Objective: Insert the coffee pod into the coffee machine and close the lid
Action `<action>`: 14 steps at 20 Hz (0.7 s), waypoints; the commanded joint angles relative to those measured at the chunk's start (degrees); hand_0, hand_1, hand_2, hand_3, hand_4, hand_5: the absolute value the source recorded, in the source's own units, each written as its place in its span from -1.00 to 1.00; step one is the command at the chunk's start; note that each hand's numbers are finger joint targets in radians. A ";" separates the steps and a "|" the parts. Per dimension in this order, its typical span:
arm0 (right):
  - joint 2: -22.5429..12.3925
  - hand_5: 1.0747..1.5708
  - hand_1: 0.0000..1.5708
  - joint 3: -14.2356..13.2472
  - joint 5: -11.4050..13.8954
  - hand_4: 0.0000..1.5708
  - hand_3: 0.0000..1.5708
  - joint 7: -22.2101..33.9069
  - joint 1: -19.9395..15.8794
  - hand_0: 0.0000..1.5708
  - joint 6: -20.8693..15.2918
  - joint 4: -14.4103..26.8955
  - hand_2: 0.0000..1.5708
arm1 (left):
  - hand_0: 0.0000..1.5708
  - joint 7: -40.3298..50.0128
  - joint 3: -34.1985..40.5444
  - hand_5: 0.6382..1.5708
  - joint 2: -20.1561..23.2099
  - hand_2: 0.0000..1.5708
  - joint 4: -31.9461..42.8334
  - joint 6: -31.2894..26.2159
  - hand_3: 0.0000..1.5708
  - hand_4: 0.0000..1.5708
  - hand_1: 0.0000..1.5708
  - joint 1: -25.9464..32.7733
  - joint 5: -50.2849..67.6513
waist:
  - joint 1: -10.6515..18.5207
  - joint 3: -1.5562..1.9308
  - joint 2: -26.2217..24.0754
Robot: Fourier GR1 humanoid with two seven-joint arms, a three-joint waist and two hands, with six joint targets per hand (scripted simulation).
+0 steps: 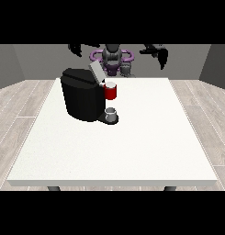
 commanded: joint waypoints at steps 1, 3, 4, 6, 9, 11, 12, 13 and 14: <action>0.78 1.00 -1.00 -0.77 0.43 -1.00 -1.00 -4.60 0.09 -1.00 0.56 4.89 -1.00 | -1.00 4.04 -2.54 1.00 -0.83 -1.00 -6.35 0.78 -1.00 -1.00 -1.00 2.35 3.78 | 1.42 0.01 2.06; -0.41 1.00 -1.00 -2.62 -1.42 -1.00 -1.00 -3.33 -3.54 -1.00 2.20 6.02 -1.00 | -1.00 3.44 -2.79 1.00 -0.66 -1.00 -9.43 3.31 -1.00 -1.00 -1.00 2.67 2.37 | -0.03 0.00 4.14; 1.58 1.00 -1.00 -1.83 0.19 -1.00 -1.00 -3.78 -5.85 -1.00 -0.81 7.02 -1.00 | -1.00 1.37 -5.25 1.00 -0.85 -1.00 -8.37 2.60 -1.00 -1.00 -1.00 3.72 3.03 | 0.52 0.00 5.84; -0.85 1.00 -1.00 -3.29 -1.50 -1.00 -1.00 -0.03 -7.34 -1.00 1.79 7.94 -1.00 | -1.00 7.12 -3.78 1.00 0.71 -1.00 -11.82 2.06 -1.00 -1.00 -1.00 3.20 3.67 | 0.13 0.00 4.69; -0.74 1.00 -1.00 -4.85 -0.12 -1.00 -1.00 -7.49 -9.12 -1.00 0.35 12.82 -1.00 | -1.00 7.45 -4.32 1.00 1.04 -1.00 -14.29 2.71 -1.00 -1.00 -1.00 0.46 3.80 | 2.99 0.02 9.53; 1.47 1.00 -1.00 -1.83 -0.16 -1.00 -1.00 -2.72 -8.71 -1.00 1.15 10.51 -1.00 | -1.00 6.21 -4.92 1.00 0.73 -1.00 -15.59 3.60 -1.00 -1.00 -1.00 7.91 4.76 | -1.33 -0.01 6.13; 2.29 1.00 -1.00 -2.20 0.98 -1.00 -1.00 -5.35 -10.08 -1.00 -0.79 13.02 -1.00 | -1.00 6.24 -4.65 1.00 2.08 -1.00 -15.87 2.93 -1.00 -1.00 -1.00 5.09 4.63 | -0.15 -0.01 8.45; 1.03 1.00 -1.00 -1.77 0.15 -1.00 -1.00 -4.81 -9.40 -1.00 2.39 11.54 -1.00 | -1.00 1.17 -4.39 1.00 2.85 -1.00 -14.17 3.86 -1.00 -1.00 -1.00 7.79 3.40 | -2.65 -0.02 8.51; -0.46 1.00 -1.00 -3.22 0.13 -1.00 -1.00 -4.08 -12.72 -1.00 2.23 13.95 -1.00 | -1.00 2.46 -5.23 1.00 1.50 -1.00 -15.19 3.99 -1.00 -1.00 -1.00 7.40 3.84 | -0.63 -0.01 9.69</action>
